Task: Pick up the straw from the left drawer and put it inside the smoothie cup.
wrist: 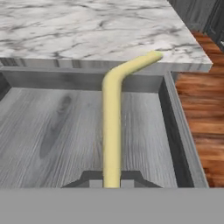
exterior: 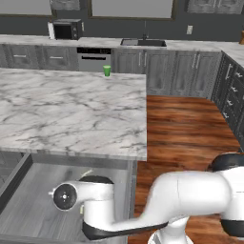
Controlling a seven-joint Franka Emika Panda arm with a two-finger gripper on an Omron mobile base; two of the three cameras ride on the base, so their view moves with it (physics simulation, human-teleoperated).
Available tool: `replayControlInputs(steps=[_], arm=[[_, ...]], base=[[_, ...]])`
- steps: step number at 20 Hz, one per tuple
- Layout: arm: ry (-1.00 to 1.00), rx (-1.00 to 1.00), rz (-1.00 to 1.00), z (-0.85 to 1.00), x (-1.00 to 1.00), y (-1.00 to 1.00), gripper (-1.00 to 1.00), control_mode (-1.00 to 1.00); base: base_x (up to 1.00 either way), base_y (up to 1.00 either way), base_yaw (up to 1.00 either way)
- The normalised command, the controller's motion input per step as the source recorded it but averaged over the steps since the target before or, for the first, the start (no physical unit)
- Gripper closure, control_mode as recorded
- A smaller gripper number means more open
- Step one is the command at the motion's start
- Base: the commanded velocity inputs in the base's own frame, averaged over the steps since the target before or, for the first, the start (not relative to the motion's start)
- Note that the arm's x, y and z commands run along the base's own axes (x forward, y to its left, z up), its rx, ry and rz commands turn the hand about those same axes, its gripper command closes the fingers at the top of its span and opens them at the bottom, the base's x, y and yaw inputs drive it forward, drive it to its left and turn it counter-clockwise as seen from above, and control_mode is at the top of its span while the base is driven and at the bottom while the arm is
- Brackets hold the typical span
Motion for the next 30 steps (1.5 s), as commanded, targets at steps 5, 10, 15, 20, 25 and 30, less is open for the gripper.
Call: replayControlInputs(steps=[5, 10, 15, 20, 25, 30], arm=[[0.0, 0.0, 0.0, 1.0, -0.44, -0.99, 1.0, -1.0], [0.1, 0.01, 0.0, 0.93, -0.23, -1.0, 1.0, -1.0], [0.31, 0.04, -0.01, 0.8, 0.0, -0.97, 1.0, -1.0], [0.07, 0.03, 0.0, 0.17, 0.0, -0.3, 1.0, -1.0], [0.0, 0.0, 0.0, 0.0, -0.02, 0.0, 1.0, -1.0], [0.0, 0.01, -0.07, 0.0, -0.21, -0.18, 1.0, 1.0]], base=[[0.0, 0.0, 0.0], [0.0, 0.0, 0.0], [0.0, 0.0, 0.0], [0.0, 0.0, 0.0], [0.0, 0.0, 0.0], [-0.1, -0.2, -0.08]])
